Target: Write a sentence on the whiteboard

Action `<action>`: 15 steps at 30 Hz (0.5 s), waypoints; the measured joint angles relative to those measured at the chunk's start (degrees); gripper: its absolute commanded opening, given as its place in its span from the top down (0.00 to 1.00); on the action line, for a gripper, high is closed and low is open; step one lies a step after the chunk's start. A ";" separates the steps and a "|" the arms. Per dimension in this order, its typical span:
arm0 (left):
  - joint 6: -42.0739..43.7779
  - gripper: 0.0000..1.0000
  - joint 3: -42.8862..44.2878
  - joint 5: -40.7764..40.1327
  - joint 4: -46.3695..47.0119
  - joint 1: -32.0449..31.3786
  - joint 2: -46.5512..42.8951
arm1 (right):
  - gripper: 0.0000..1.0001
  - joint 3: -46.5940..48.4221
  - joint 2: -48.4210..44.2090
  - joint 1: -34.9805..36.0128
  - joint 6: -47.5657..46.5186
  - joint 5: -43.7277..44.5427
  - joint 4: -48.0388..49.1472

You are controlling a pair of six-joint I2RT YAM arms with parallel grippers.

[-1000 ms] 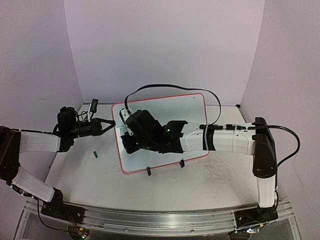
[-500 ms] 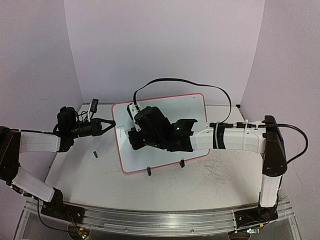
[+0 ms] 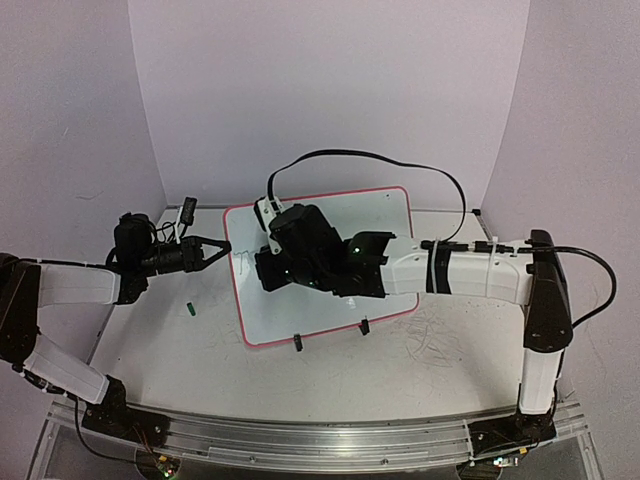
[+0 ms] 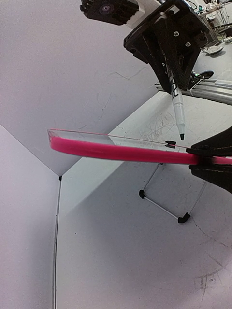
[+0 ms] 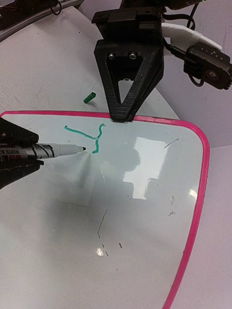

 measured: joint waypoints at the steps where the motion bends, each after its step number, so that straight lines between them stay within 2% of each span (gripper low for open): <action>1: 0.00 1.00 0.00 0.00 0.00 0.00 -0.02 | 1.00 0.19 0.18 0.00 -0.02 -0.02 0.05; 15: 0.00 1.00 0.00 0.02 0.00 0.00 -0.02 | 1.00 0.29 0.75 0.00 0.01 -0.30 -0.18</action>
